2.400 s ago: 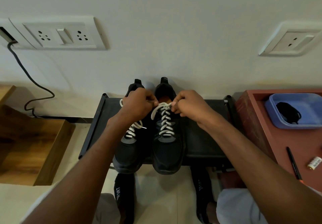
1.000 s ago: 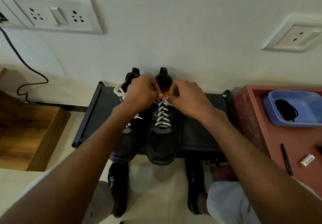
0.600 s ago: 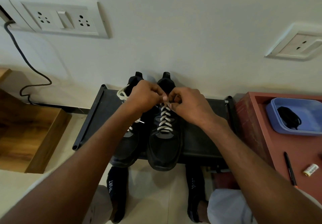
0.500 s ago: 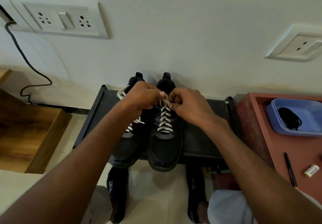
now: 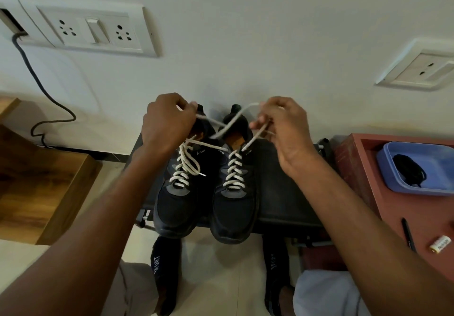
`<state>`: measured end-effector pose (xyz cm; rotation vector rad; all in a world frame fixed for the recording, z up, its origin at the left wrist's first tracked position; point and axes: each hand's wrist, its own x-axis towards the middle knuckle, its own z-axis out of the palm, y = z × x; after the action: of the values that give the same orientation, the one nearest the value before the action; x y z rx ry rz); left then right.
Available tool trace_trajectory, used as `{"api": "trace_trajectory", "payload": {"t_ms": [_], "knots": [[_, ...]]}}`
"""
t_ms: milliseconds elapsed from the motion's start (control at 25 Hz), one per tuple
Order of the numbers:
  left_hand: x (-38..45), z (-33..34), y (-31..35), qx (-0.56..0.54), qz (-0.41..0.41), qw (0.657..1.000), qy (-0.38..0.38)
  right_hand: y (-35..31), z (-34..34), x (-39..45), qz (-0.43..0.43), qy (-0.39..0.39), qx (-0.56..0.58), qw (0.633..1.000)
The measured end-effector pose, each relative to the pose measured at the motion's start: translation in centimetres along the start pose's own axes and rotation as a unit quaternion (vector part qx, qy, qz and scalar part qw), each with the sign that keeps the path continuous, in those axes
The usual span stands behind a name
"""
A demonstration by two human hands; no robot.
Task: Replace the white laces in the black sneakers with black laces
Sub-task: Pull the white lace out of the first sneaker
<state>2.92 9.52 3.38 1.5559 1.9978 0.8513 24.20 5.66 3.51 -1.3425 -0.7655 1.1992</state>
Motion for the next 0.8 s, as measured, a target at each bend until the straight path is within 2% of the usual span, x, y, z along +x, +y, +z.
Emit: {"api": "trace_trajectory", "payload": {"t_ms": [40,80,120,160,200,240,280,320,360,400,440,480,520,560,640,800], "knots": [[-0.1,0.0,-0.1,0.06,0.006,0.998,0.003,-0.5,-0.6,0.3,-0.01,0.057,0.023,0.998],[-0.2,0.1,-0.2,0.115,0.007,0.993,-0.012,-0.8,-1.4,0.6,-0.022,0.113,-0.041,0.992],[-0.4,0.2,-0.3,0.175,0.012,0.984,-0.034,-0.9,-2.4,0.9,-0.028,0.144,-0.183,0.972],[-0.5,0.5,-0.4,0.242,0.02,0.968,-0.056,-0.7,-3.4,0.9,-0.01,0.128,-0.36,0.924],[-0.7,0.9,-0.4,0.296,0.036,0.952,-0.065,-0.3,-4.0,0.7,0.03,0.075,-0.513,0.855],[-0.8,1.4,-0.4,0.32,0.062,0.943,-0.062,0.3,-4.3,0.6,0.072,0.013,-0.619,0.782],[-0.9,1.8,-0.3,0.31,0.104,0.943,-0.058,1.0,-4.3,0.6,0.092,-0.035,-0.674,0.732],[-1.0,2.2,-0.1,0.261,0.155,0.95,-0.072,1.5,-3.9,0.5,0.078,-0.065,-0.693,0.714],[-1.0,2.7,0.2,0.199,0.196,0.954,-0.111,1.7,-3.4,0.5,0.035,-0.087,-0.683,0.725],[-1.2,3.1,0.4,0.152,0.217,0.949,-0.172,1.7,-2.8,0.4,-0.013,-0.116,-0.651,0.75],[-1.5,3.6,0.6,0.151,0.22,0.935,-0.236,1.7,-2.4,0.4,-0.045,-0.157,-0.608,0.777],[-1.8,4.1,0.6,0.195,0.22,0.914,-0.278,1.8,-2.0,0.4,-0.051,-0.2,-0.575,0.792],[-2.0,4.6,0.4,0.246,0.221,0.897,-0.294,2.1,-1.7,0.2,-0.043,-0.239,-0.564,0.789],[-2.0,5.1,0.1,0.266,0.224,0.89,-0.294,2.4,-1.5,-0.1,-0.034,-0.269,-0.577,0.771],[-1.8,5.6,-0.1,0.216,0.221,0.91,-0.278,3.3,-1.4,-0.5,-0.04,-0.282,-0.618,0.733],[-2.0,6.0,0.2,0.096,0.154,0.955,-0.234,3.5,-1.4,-0.2,-0.053,-0.253,-0.614,0.746]]}}
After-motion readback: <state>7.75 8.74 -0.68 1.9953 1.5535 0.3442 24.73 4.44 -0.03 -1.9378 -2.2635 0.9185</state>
